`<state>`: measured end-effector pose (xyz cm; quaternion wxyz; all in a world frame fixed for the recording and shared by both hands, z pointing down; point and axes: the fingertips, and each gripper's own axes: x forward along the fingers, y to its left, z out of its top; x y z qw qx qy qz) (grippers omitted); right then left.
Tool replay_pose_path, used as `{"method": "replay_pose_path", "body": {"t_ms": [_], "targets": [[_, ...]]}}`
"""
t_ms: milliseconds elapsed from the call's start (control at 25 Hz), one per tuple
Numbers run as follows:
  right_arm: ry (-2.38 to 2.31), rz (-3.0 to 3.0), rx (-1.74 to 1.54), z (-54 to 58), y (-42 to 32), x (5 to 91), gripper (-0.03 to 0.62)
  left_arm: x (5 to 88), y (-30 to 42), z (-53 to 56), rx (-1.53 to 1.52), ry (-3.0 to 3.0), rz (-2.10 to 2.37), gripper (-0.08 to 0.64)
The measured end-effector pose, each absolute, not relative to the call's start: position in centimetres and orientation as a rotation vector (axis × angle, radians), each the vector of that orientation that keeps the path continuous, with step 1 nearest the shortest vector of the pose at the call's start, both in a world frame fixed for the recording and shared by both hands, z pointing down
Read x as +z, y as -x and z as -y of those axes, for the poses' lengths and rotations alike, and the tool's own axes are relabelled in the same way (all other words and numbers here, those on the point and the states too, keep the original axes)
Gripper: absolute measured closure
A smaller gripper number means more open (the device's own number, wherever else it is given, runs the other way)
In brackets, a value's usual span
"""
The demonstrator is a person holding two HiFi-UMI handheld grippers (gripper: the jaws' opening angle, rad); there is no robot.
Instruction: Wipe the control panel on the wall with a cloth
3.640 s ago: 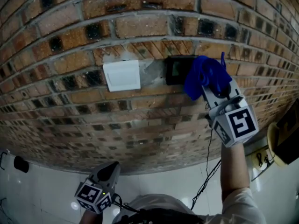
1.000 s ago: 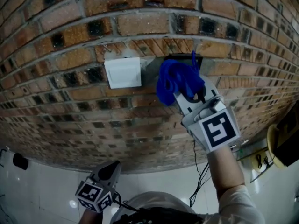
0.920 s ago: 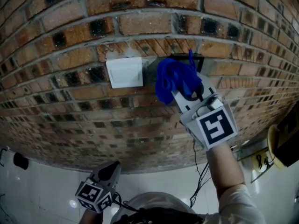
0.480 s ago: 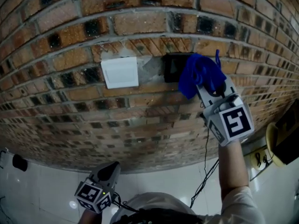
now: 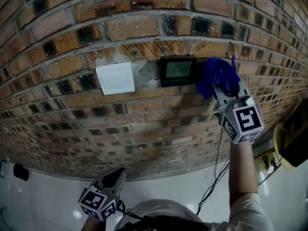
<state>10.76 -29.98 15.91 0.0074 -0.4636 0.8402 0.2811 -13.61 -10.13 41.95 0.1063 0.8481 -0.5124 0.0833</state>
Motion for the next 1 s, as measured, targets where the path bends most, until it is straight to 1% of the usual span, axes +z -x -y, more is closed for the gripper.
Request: {"method": "replay_pose_path", "body": {"t_ms": [160,360,640,800,1000], "targets": [[1.37,-2.616,0.915,27.2,-8.5,14.9,0.503,42.0,14.5,9.9,0.245,-2.481,1.534,0.558],[1.175,-2.696,0.902,24.7,-2.6,15.0,0.504,41.7,15.3,9.4,0.221,-2.468,1.558,0.56],[1.043,-2.764,0.87,24.9,3.9,15.5,0.503,41.9,16.2,8.9,0.202,-2.441,1.583,0.559],[1.054,-2.749,0.857,25.2,3.3,15.3,0.503,42.2,16.3,8.8,0.2,-2.428,1.585,0.559],[1.167,-2.707,0.925,26.3,-1.2,15.1,0.503,42.4,15.5,9.3,0.211,-2.443,1.56,0.559]]}}
